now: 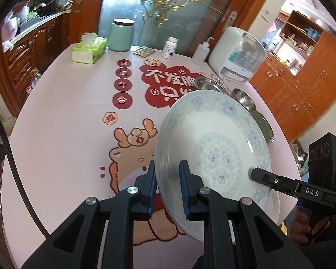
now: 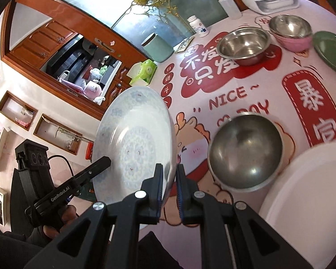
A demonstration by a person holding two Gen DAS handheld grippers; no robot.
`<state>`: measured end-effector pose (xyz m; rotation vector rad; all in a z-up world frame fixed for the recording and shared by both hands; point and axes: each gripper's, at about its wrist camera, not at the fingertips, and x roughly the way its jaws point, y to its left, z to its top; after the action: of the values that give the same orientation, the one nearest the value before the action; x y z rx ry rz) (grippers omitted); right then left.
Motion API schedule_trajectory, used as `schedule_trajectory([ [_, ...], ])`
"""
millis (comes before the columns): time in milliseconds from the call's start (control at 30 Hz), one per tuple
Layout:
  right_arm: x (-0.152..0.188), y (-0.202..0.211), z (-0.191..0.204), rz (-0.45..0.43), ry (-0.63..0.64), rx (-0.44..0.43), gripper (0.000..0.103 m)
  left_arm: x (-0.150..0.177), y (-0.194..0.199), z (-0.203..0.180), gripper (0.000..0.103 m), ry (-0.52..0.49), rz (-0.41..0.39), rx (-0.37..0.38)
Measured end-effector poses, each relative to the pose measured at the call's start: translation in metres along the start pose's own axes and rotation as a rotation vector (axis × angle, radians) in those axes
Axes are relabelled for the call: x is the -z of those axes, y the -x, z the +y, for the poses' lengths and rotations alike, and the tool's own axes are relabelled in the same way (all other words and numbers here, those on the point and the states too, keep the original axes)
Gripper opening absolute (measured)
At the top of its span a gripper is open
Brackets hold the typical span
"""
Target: Organize plates and bowls
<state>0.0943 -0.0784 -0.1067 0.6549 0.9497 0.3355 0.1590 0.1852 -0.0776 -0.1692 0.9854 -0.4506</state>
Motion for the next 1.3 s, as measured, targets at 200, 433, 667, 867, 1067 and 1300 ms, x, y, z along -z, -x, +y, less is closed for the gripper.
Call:
schedule_trajectory([
  [200,0.026,0.018,-0.013,-0.022,-0.058,0.021,0.011,0.010,0.001,-0.018,0.016,-0.056,0.024,0.040],
  [433,0.053,0.044,-0.032,-0.075,-0.129,0.060,0.011,0.019,-0.007,-0.046,0.016,-0.136,0.066,0.097],
  [667,0.074,0.071,-0.055,-0.128,-0.208,0.093,0.011,0.027,-0.023,-0.079,0.016,-0.227,0.121,0.152],
  [867,0.085,0.091,-0.073,-0.149,-0.244,0.119,0.011,0.035,-0.033,-0.107,0.016,-0.280,0.155,0.172],
  [1067,0.091,0.107,-0.092,-0.150,-0.263,0.126,0.011,0.047,-0.040,-0.134,0.016,-0.306,0.178,0.169],
  [1300,0.090,0.122,-0.118,-0.106,-0.264,0.115,0.011,0.062,-0.048,-0.163,0.016,-0.295,0.193,0.139],
])
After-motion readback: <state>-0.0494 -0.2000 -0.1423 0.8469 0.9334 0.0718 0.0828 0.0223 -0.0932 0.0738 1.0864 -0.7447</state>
